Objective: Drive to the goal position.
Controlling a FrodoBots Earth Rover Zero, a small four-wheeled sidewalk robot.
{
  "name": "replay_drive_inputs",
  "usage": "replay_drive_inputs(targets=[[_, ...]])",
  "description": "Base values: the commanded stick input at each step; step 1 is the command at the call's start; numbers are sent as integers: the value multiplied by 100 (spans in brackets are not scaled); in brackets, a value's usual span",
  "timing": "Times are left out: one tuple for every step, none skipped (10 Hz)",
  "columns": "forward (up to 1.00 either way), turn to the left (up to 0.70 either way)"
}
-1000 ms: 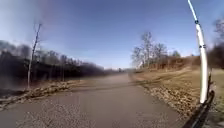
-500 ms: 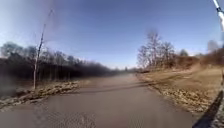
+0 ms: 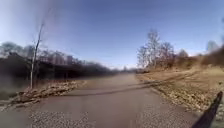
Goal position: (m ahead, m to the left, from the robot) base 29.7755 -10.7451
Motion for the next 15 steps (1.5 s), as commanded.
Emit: replay_drive_inputs(targets=[[70, 0], [70, 0], [70, 0], [70, 0], [70, 0], [70, 0], [70, 0], [70, 0], [70, 0], [70, 0], [70, 0], [70, 0], [70, 0], [80, 0], [85, 0]])
